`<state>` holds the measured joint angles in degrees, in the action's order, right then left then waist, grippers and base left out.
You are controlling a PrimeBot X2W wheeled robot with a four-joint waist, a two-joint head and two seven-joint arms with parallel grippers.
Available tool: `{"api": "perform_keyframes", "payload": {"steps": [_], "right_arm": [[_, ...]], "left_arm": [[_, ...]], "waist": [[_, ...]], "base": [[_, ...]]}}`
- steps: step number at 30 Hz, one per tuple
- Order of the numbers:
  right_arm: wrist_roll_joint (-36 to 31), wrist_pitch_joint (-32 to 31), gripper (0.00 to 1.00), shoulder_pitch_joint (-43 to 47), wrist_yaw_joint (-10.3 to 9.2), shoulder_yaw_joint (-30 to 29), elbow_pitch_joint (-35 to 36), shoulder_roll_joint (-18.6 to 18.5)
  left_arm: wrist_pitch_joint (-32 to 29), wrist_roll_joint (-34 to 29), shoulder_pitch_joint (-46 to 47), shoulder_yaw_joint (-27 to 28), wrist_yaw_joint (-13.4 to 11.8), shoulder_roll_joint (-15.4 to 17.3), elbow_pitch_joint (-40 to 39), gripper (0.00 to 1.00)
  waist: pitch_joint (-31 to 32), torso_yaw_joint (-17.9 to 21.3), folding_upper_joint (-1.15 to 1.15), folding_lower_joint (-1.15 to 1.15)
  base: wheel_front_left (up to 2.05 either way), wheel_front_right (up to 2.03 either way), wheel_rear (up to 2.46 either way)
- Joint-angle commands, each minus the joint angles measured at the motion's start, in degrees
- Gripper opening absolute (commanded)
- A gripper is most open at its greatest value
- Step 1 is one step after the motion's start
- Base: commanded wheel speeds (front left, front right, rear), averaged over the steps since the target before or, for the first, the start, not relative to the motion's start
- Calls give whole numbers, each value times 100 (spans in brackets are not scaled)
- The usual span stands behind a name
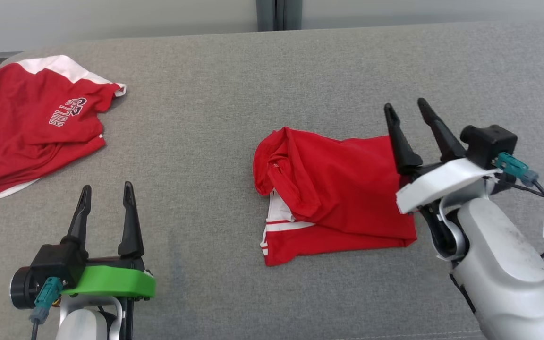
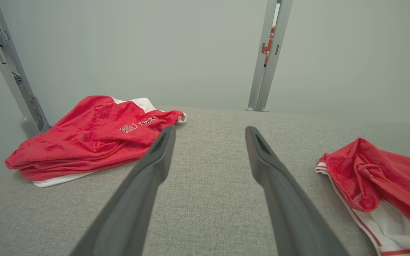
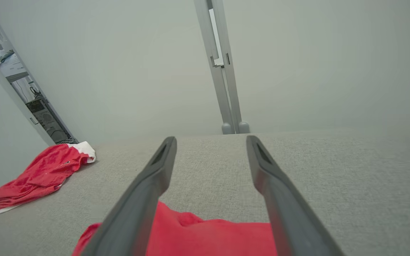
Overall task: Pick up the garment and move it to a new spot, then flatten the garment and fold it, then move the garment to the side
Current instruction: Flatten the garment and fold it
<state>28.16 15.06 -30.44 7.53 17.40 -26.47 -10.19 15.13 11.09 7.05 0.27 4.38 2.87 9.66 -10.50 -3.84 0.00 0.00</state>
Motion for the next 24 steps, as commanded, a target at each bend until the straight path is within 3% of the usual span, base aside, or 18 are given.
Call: {"api": "perform_keyframes", "payload": {"steps": [1, 6, 17, 24], "right_arm": [[-111, 13, 100, 216, -9, -121, 125, -64], [-431, 14, 100, 741, -9, -495, 613, -139], [-742, 15, 100, 1546, -9, -985, 1271, 161], [-889, 15, 100, 1646, -9, -1022, 1388, 286]], "left_arm": [[-1, -18, -33, 24, 14, 5, -12, 100], [-1, -59, -52, 21, 33, 6, -13, 100], [-1, -176, -13, -118, 98, 6, 39, 100], [-1, -416, 329, -938, 247, 6, 273, 100]], "waist": [[32, 62, 0, 0], [75, 157, 0, 0], [170, 197, 0, 0], [187, 284, 0, 0]], "base": [[0, 0, 0], [0, 0, 0], [0, 0, 0], [0, 0, 0]]}}
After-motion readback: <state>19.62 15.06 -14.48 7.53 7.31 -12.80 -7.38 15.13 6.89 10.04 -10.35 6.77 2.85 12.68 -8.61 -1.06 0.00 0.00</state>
